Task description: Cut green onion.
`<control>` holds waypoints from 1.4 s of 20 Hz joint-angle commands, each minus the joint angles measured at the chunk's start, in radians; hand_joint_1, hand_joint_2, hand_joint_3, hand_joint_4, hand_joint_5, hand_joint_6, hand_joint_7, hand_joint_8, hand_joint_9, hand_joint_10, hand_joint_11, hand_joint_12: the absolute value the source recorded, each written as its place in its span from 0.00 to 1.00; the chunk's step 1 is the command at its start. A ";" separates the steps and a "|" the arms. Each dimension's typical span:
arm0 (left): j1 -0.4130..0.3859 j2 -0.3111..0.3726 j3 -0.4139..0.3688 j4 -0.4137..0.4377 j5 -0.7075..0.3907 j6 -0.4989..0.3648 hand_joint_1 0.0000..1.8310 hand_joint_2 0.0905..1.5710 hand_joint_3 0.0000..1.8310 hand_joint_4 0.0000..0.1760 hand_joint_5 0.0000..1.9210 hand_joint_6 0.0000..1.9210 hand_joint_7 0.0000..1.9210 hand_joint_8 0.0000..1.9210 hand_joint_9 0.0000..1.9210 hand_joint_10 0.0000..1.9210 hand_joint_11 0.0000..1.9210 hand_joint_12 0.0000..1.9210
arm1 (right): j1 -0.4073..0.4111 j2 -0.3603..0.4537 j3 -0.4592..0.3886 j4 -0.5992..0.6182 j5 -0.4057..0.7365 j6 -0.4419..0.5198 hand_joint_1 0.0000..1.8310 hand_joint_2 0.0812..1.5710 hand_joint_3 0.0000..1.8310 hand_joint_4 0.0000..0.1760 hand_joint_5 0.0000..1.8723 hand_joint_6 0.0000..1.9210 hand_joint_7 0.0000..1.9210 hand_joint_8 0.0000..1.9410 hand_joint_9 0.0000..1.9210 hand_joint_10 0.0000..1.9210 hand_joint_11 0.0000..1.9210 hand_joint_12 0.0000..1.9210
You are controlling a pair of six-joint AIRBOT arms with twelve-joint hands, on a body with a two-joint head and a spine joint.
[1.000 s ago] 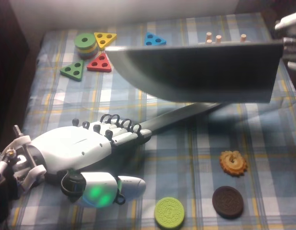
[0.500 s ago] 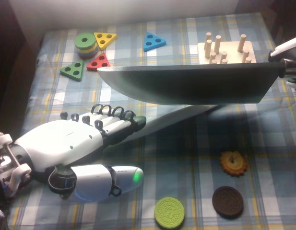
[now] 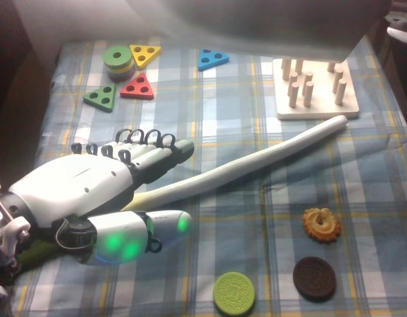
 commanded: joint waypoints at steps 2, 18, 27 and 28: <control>0.001 0.019 -0.007 0.008 -0.164 -0.034 0.00 0.81 0.00 0.00 0.00 0.00 0.00 0.00 0.00 0.00 0.00 0.00 | 0.031 0.024 0.018 0.030 0.113 -0.004 0.80 0.78 0.00 1.00 0.46 1.00 0.56 1.00 0.68 1.00 0.73 1.00; 0.079 0.108 -0.046 -0.086 -0.557 -0.130 0.00 0.79 0.00 0.00 0.00 0.00 0.00 0.00 0.00 0.00 0.00 0.00 | 0.065 0.018 0.101 -0.019 -0.118 -0.006 0.81 0.76 0.00 1.00 0.47 1.00 0.57 1.00 0.68 1.00 0.73 1.00; 0.127 0.135 -0.062 -0.152 -0.733 -0.131 0.00 0.79 0.00 0.00 0.00 0.00 0.00 0.00 0.00 0.00 0.00 0.00 | 0.068 0.031 0.090 -0.047 -0.145 -0.006 0.79 0.76 0.00 1.00 0.46 1.00 0.57 1.00 0.69 1.00 0.73 1.00; 0.129 0.136 -0.062 -0.153 -0.736 -0.131 0.00 0.79 0.00 0.00 0.00 0.00 0.00 0.00 0.00 0.00 0.00 0.00 | 0.068 0.031 0.089 -0.051 -0.149 -0.006 0.76 0.77 0.00 1.00 0.47 1.00 0.59 1.00 0.69 1.00 0.73 1.00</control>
